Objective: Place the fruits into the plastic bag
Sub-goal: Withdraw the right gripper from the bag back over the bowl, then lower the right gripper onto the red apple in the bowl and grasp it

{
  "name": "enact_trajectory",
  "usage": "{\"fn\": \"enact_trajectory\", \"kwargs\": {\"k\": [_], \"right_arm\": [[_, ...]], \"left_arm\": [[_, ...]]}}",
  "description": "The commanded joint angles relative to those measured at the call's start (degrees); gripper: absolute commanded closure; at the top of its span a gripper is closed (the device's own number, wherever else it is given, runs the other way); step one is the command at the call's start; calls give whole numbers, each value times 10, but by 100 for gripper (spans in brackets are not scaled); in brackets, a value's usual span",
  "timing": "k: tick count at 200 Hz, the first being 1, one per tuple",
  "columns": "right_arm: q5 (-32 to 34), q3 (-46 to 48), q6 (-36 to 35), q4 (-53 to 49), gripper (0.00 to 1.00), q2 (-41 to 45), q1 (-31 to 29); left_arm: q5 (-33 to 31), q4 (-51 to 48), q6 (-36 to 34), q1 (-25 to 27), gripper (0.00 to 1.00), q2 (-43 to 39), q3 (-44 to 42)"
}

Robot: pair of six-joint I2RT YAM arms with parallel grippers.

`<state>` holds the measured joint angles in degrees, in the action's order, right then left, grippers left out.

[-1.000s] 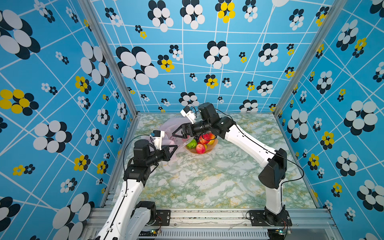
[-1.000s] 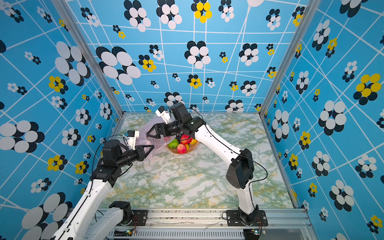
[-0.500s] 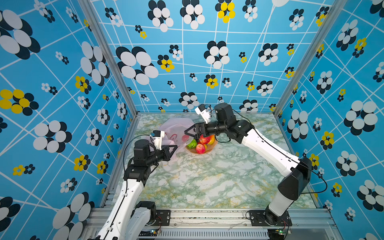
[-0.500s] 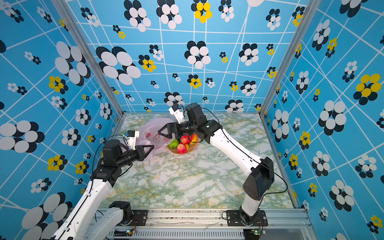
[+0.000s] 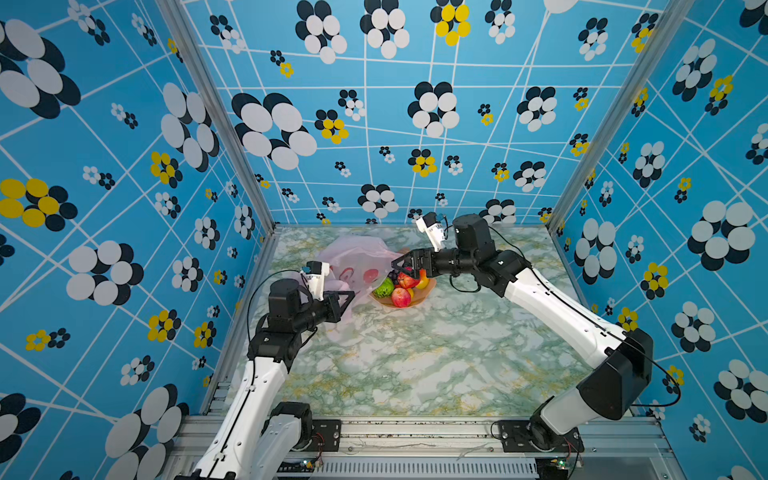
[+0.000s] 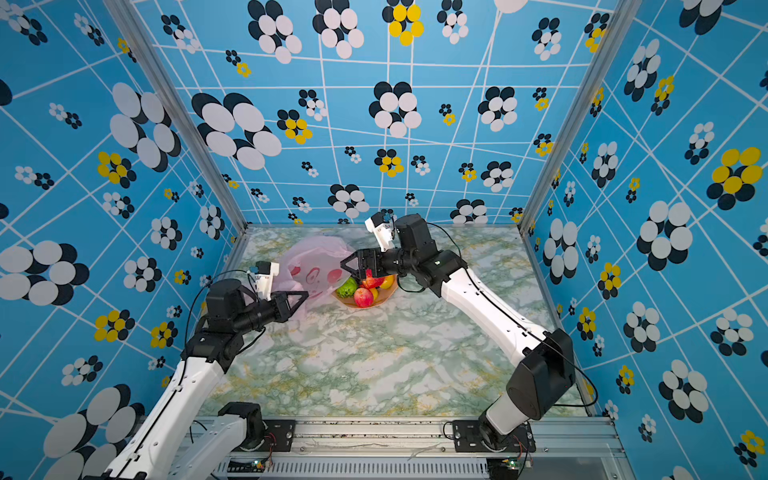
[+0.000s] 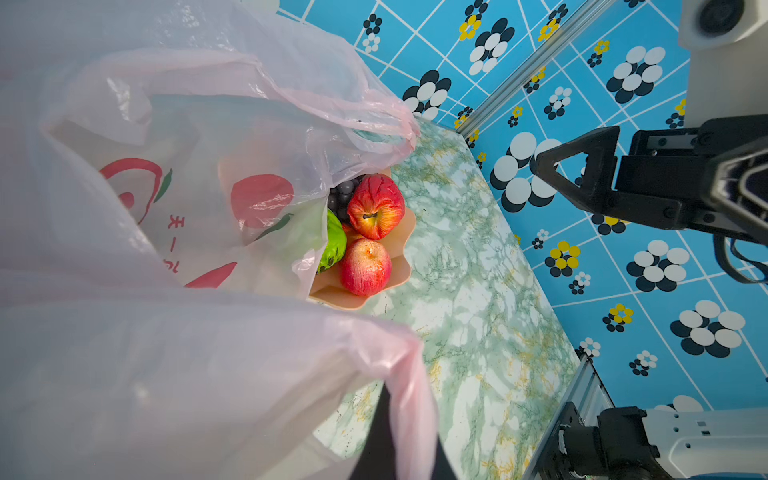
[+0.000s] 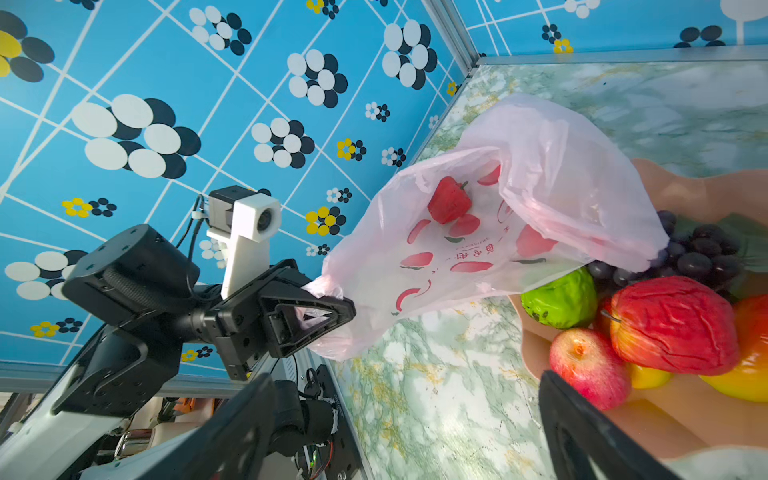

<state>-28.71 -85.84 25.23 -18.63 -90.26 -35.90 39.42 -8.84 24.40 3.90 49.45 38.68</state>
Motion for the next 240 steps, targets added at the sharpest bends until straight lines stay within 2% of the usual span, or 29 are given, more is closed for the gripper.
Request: {"fn": "enact_trajectory", "kwargs": {"k": [1, 23, 89, 115, 187, 240], "right_arm": [[63, 3, -15, -22, 1, 13, 7], [135, -23, -29, -79, 1, -4, 7], [220, -120, -70, -222, 0, -105, 5], [282, -177, -120, -282, 1, -162, -9], [256, -257, -134, -324, 7, -279, -11], [254, -310, -141, -342, 12, -333, -10]], "left_arm": [[-3, -6, -10, 5, 100, 2, -2], [-3, -5, -10, 4, 100, 6, -2], [-3, -7, -10, 6, 100, 3, -2], [-3, -7, -11, 7, 100, 3, 0], [-2, -7, -11, 8, 100, 0, -1], [-1, -7, -11, 8, 100, -6, -1]]}}
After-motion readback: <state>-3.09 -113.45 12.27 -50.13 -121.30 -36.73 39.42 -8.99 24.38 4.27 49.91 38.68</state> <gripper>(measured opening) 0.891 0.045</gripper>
